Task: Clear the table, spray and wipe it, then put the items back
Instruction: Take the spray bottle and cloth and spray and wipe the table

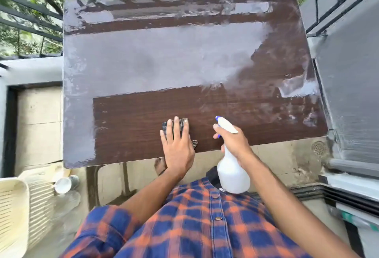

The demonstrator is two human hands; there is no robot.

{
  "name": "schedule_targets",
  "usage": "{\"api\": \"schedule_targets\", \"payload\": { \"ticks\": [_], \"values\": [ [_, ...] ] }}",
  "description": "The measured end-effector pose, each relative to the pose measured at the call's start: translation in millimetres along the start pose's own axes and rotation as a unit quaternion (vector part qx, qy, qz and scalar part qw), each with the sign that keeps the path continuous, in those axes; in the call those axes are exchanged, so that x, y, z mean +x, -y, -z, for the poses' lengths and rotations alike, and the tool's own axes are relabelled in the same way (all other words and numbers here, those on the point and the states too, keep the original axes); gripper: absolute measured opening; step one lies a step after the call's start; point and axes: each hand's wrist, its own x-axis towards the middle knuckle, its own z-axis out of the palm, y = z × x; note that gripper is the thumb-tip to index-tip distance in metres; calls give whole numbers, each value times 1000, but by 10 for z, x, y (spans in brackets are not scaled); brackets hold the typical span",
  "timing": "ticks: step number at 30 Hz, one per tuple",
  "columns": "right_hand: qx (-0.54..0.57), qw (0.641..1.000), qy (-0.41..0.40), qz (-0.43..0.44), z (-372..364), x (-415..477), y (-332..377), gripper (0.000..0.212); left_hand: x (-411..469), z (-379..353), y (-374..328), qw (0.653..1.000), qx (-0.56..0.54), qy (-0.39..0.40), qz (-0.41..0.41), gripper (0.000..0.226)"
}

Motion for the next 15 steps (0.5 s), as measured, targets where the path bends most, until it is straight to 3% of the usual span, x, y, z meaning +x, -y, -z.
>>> {"api": "schedule_targets", "payload": {
  "ticks": [7, 15],
  "values": [
    [-29, 998, 59, 22, 927, 276, -175, 18, 187, -309, -959, 993, -3, -56, 105, 50],
    [7, 999, 24, 35, 1919, 483, -360, 8, 293, -723, -2201, 1000, -8, -15, 5, 53]
  ]
}}
